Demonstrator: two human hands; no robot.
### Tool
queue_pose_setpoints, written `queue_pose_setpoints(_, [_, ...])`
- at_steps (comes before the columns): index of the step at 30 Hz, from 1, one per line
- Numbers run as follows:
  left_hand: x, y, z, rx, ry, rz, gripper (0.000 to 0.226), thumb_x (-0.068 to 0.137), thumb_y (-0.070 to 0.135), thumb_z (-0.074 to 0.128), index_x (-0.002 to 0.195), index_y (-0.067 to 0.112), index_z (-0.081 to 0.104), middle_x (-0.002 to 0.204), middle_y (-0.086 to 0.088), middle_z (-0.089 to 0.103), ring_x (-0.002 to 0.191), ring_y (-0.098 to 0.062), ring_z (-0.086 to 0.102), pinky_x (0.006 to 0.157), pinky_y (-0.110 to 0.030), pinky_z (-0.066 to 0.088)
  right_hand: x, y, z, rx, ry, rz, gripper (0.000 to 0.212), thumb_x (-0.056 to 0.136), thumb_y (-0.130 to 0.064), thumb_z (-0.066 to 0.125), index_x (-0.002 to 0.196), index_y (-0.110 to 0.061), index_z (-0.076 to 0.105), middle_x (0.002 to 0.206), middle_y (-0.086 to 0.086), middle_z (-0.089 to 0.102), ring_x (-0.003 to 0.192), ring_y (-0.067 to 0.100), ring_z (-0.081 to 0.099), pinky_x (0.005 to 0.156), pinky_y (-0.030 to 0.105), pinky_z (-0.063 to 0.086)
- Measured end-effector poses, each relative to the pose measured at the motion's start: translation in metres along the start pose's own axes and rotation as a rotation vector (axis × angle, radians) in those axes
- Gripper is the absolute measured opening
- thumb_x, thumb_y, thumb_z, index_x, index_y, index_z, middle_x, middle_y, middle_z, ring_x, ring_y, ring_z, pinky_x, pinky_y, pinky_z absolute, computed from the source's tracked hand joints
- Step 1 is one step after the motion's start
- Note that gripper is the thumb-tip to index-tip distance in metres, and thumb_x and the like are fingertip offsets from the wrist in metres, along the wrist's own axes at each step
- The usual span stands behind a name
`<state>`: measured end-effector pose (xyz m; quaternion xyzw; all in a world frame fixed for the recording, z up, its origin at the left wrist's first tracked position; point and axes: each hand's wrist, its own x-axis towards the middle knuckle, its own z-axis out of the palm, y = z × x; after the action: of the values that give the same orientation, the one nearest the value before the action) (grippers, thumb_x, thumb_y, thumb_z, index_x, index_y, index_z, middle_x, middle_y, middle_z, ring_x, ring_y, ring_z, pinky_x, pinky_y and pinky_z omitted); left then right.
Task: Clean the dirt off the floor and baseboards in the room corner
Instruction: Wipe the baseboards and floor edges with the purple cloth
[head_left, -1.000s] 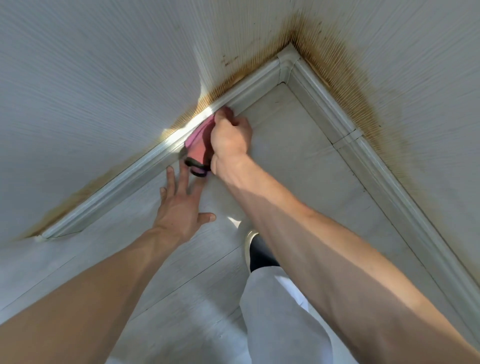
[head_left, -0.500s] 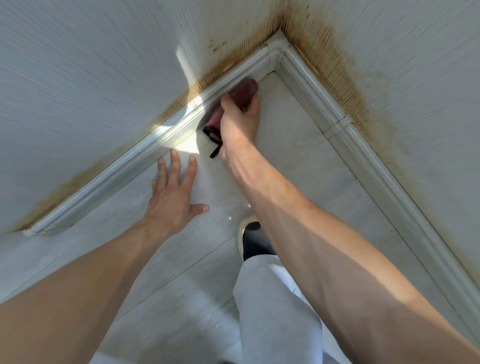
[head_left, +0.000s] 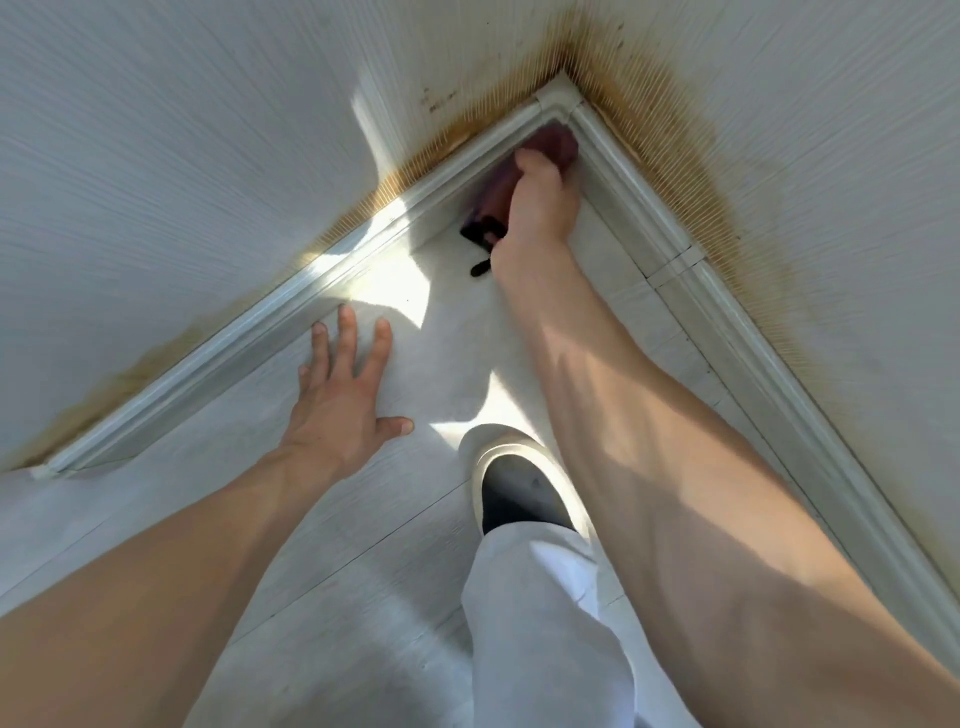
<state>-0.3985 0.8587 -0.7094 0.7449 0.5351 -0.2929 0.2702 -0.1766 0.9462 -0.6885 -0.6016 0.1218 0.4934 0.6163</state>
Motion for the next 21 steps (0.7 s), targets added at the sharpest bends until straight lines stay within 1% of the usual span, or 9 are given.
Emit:
queue_pose_setpoints(2, [0.001, 0.002, 0.0, -0.022, -0.004, 0.001, 0.116, 0.091, 0.059, 0.064, 0.157, 0.034, -0.027, 0.16, -0.003, -0.045, 0.15, -0.036, -0.034, 0.125, -0.058, 0.004, -0.017, 0.017, 0.007, -0.09, -0.027, 0.0, 0.091, 0.077, -0.013, 0.071, 0.156, -0.032, 0.03, 0.141, 0.007, 0.059, 0.119, 0.029, 0.063, 0.105, 0.052, 0.051])
queue_pose_setpoints(5, [-0.002, 0.001, 0.0, -0.032, 0.0, 0.0, 0.115, 0.091, 0.058, 0.065, 0.158, 0.035, -0.026, 0.159, -0.003, -0.046, 0.15, -0.035, -0.035, 0.125, -0.058, 0.003, -0.044, 0.044, 0.002, -0.165, -0.139, 0.02, 0.068, 0.088, 0.003, 0.061, 0.146, -0.026, 0.039, 0.096, 0.008, 0.066, 0.067, 0.018, 0.064, 0.06, 0.032, 0.055])
queue_pose_setpoints(6, [-0.002, 0.0, 0.001, -0.038, 0.005, 0.006, 0.115, 0.091, 0.058, 0.065, 0.158, 0.035, -0.026, 0.159, -0.002, -0.046, 0.15, -0.034, -0.035, 0.125, -0.058, 0.003, -0.044, 0.046, -0.003, -0.179, -0.142, 0.024, 0.065, 0.09, 0.009, 0.056, 0.144, -0.022, 0.042, 0.094, 0.008, 0.066, 0.059, 0.014, 0.062, 0.053, 0.029, 0.053])
queue_pose_setpoints(7, [-0.002, 0.0, 0.001, -0.039, 0.008, 0.005, 0.115, 0.091, 0.059, 0.065, 0.157, 0.035, -0.026, 0.159, -0.002, -0.045, 0.15, -0.034, -0.035, 0.125, -0.058, 0.003, -0.04, 0.041, -0.006, -0.153, -0.133, 0.025, 0.066, 0.09, 0.013, 0.054, 0.147, -0.017, 0.043, 0.106, 0.01, 0.068, 0.061, 0.011, 0.066, 0.054, 0.028, 0.056])
queue_pose_setpoints(9, [-0.001, 0.0, 0.0, -0.022, 0.003, 0.003, 0.116, 0.09, 0.06, 0.064, 0.157, 0.034, -0.027, 0.16, -0.002, -0.045, 0.15, -0.035, -0.034, 0.125, -0.057, 0.003, -0.024, 0.026, -0.009, -0.074, -0.1, -0.001, 0.074, 0.09, 0.015, 0.055, 0.156, -0.013, 0.037, 0.142, 0.012, 0.059, 0.103, 0.015, 0.071, 0.088, 0.037, 0.061])
queue_pose_setpoints(11, [0.0, 0.0, 0.001, -0.027, 0.011, 0.007, 0.117, 0.089, 0.061, 0.065, 0.158, 0.034, -0.026, 0.161, -0.003, -0.043, 0.151, -0.035, -0.033, 0.125, -0.057, 0.004, -0.003, 0.005, -0.012, -0.022, -0.056, -0.005, 0.082, 0.089, 0.01, 0.061, 0.16, -0.019, 0.032, 0.154, 0.009, 0.049, 0.132, 0.028, 0.056, 0.113, 0.05, 0.046])
queue_pose_setpoints(15, [0.0, 0.0, 0.001, -0.016, 0.015, 0.01, 0.116, 0.09, 0.062, 0.064, 0.158, 0.033, -0.026, 0.161, -0.003, -0.043, 0.151, -0.035, -0.032, 0.125, -0.058, 0.005, -0.007, 0.001, -0.01, -0.076, -0.066, -0.054, 0.088, 0.086, 0.008, 0.071, 0.159, -0.021, 0.031, 0.153, 0.003, 0.051, 0.132, 0.021, 0.055, 0.113, 0.038, 0.045])
queue_pose_setpoints(18, [0.0, -0.001, 0.001, -0.009, 0.002, -0.002, 0.116, 0.09, 0.063, 0.062, 0.157, 0.033, -0.027, 0.16, -0.003, -0.044, 0.151, -0.035, -0.033, 0.126, -0.057, 0.004, -0.004, 0.001, -0.007, -0.084, 0.035, -0.098, 0.077, 0.086, 0.007, 0.073, 0.153, -0.019, 0.044, 0.143, 0.003, 0.059, 0.118, 0.018, 0.06, 0.095, 0.026, 0.052])
queue_pose_setpoints(21, [0.0, -0.001, 0.001, -0.014, 0.02, 0.006, 0.116, 0.09, 0.064, 0.062, 0.158, 0.033, -0.026, 0.16, -0.003, -0.043, 0.151, -0.035, -0.032, 0.126, -0.058, 0.005, 0.002, -0.001, -0.009, -0.119, 0.121, -0.126, 0.06, 0.087, 0.005, 0.069, 0.142, -0.019, 0.058, 0.126, 0.001, 0.068, 0.112, 0.02, 0.065, 0.102, 0.039, 0.054])
